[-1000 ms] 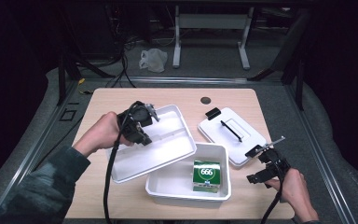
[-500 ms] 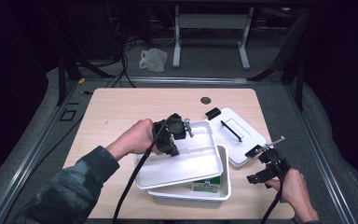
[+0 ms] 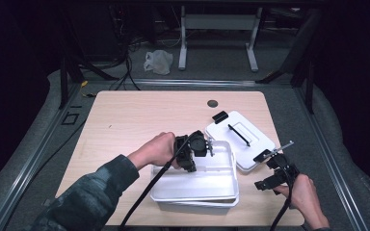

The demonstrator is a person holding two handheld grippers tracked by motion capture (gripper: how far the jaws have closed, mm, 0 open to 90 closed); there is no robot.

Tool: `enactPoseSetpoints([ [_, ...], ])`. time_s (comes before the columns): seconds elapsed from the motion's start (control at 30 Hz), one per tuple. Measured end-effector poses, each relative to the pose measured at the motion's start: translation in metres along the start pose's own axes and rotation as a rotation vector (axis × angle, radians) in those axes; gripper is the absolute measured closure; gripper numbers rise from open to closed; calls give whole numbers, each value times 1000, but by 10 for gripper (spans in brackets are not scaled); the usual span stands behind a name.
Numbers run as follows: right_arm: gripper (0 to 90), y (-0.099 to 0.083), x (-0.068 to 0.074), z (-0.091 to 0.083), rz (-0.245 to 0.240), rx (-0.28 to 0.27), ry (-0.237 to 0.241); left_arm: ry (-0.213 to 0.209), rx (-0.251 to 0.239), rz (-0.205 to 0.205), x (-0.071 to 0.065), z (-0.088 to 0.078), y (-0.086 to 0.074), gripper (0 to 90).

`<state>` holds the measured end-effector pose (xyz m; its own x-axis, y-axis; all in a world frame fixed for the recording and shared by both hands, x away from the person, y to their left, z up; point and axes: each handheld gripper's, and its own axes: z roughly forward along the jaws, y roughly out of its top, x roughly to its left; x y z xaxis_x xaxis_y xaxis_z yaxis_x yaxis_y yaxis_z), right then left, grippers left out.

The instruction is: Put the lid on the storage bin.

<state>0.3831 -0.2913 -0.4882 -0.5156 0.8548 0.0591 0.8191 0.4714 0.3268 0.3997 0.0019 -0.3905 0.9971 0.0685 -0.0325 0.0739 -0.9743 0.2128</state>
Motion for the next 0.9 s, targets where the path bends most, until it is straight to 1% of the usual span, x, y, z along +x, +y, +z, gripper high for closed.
enactPoseSetpoints([
  [0.03, 68, 0, 0, 0, 1, 2, 0, 1, 0, 14, 0, 2, 1, 896],
  [0.2, 68, 0, 1, 0, 1, 3, 0, -26, -6, 33, 3, 5, 1, 896],
  [0.33, 68, 0, 1, 1, -1, 2, -3, -30, -12, 54, 3, 8, 2, 896],
  [0.4, 68, 0, 1, 1, -1, 5, -2, -33, -14, 58, 4, 8, 2, 895],
  [0.5, 68, 0, 0, 0, 0, 6, 0, -18, -8, 69, 5, 13, 3, 895],
  [0.53, 68, 0, 0, 0, 0, 6, 0, -11, 6, 76, 4, 15, 4, 895],
  [0.67, 68, 0, 1, 0, 0, 4, -1, -12, -5, 70, 4, 20, 3, 894],
  [0.73, 68, 0, 1, 0, -2, 5, -2, -18, -23, 60, 5, 22, 0, 893],
  [0.87, 68, 0, 1, 1, -2, 9, -2, -29, -28, 43, 6, 25, -2, 886],
  [0.9, 68, 0, 1, 1, -6, 10, -3, -34, -37, 36, 8, 26, -3, 884],
])
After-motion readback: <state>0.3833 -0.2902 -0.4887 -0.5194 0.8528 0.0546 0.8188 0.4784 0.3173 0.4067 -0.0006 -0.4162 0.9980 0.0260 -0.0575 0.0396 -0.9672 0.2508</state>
